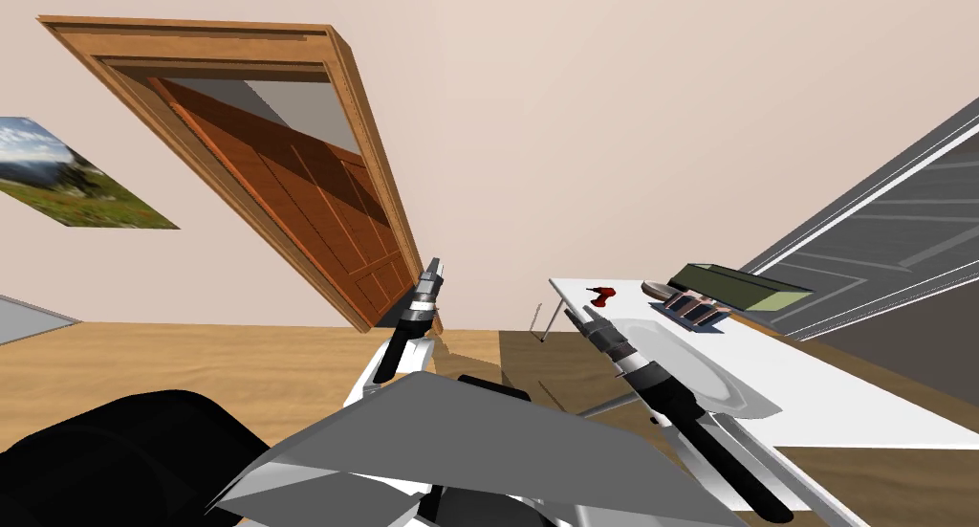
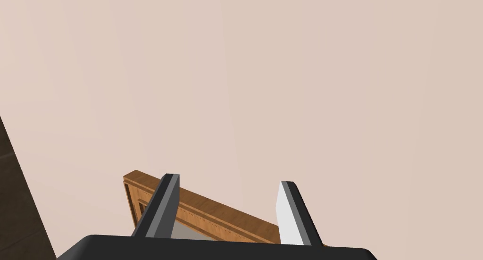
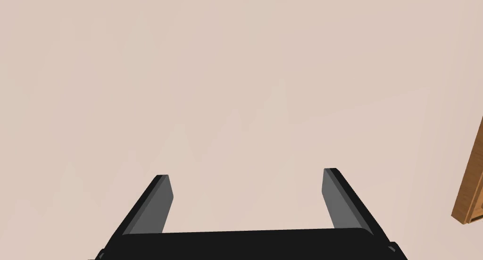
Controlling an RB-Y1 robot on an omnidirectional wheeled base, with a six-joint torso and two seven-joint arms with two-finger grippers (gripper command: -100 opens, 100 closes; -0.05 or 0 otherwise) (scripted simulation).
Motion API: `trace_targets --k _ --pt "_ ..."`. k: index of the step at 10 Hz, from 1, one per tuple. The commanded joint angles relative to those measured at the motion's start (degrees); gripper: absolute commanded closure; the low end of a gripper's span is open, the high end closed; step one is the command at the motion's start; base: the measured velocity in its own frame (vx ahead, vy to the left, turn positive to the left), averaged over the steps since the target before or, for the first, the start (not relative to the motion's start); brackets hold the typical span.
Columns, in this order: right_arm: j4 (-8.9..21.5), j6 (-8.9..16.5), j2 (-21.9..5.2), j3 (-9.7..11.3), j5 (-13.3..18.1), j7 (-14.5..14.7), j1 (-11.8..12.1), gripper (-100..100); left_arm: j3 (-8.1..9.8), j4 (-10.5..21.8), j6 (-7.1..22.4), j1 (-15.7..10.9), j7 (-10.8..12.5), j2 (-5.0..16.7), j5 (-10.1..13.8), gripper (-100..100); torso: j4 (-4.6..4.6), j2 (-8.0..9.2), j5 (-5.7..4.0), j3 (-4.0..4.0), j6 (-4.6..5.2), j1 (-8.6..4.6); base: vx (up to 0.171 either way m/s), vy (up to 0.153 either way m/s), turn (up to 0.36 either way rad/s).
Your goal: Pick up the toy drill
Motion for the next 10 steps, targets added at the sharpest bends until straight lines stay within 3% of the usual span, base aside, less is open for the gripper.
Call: trace_targets --k 1,2,5,6,8,9,10 --pt "1.89 0.41 -2.86 -1.13 2.86 2.76 0.78 -100 0.0 0.0 0.0 0.0 0.0 0.0 0.0 0 0.0 0.0 0.0 0.0 0.0 0.0 0.015 0.02 0.038" --pt "1.89 0.41 -3.41 -1.13 2.9 2.76 0.78 -100 0.0 0.0 0.0 0.0 0.0 0.0 0.0 0 0.0 -0.02 0.0 -0.01 0.01 0.0 0.018 0.013 0.013" --pt "6.45 1.0 -9.0 -3.35 8.33 7.92 1.81 -100 0.0 0.0 0.0 0.0 0.0 0.0 0.0 0 -0.02 -0.09 -0.01 -0.05 0.0 -0.03 0.032 0.009 0.052" --pt "6.45 1.0 -9.54 -3.35 9.11 7.95 1.81 -100 0.0 0.0 0.0 0.0 0.0 0.0 0.0 0 -0.02 -0.1 -0.01 -0.06 0.01 -0.06 0.029 -0.002 0.006" --pt "9.41 1.38 -13.22 -4.9 12.84 11.17 2.57 -100 0.0 0.0 0.0 0.0 0.0 0.0 0.0 0 -0.02 -0.1 -0.02 -0.06 0.0 -0.08 0.039 -0.008 0.059" --pt "9.41 1.38 -13.22 -4.9 13.38 11.17 2.57 -100 0.0 0.0 0.0 0.0 0.0 0.0 0.0 0 -0.03 -0.14 -0.03 -0.08 -0.01 -0.11 0.04 -0.009 0.026" --pt "10.85 1.55 -14.91 -5.69 15.52 12.69 2.96 -100 0.01 0.0 0.0 0.01 0.0 0.0 0.0 0 -0.03 -0.13 -0.03 -0.08 0.01 -0.09 0.051 -0.012 0.042"
